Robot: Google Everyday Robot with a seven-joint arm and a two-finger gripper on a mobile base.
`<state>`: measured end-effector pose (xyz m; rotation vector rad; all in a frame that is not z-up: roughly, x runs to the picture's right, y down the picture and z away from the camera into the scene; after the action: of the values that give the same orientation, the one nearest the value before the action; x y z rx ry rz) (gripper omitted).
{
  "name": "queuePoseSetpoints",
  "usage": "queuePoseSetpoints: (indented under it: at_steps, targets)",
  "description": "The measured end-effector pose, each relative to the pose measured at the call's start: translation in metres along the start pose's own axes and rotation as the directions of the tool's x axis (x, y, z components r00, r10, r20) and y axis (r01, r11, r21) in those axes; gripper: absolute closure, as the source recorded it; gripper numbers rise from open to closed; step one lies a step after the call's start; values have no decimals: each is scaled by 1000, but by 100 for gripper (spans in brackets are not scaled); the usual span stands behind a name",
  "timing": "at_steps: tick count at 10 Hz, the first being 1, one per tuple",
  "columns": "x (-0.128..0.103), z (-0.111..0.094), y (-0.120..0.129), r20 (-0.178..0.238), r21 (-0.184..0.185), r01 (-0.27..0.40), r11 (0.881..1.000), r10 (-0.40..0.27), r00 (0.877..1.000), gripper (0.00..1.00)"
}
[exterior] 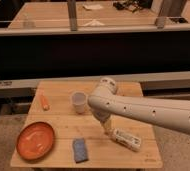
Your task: Place the white sponge in the ceramic bowl
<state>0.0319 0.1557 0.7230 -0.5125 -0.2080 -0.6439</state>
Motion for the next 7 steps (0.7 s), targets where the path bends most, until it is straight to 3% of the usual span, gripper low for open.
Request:
queuePoseSetpoints:
  at_steps: [7]
  targets:
    - [-37,8,-16,30,24,122,992,-122,992,20]
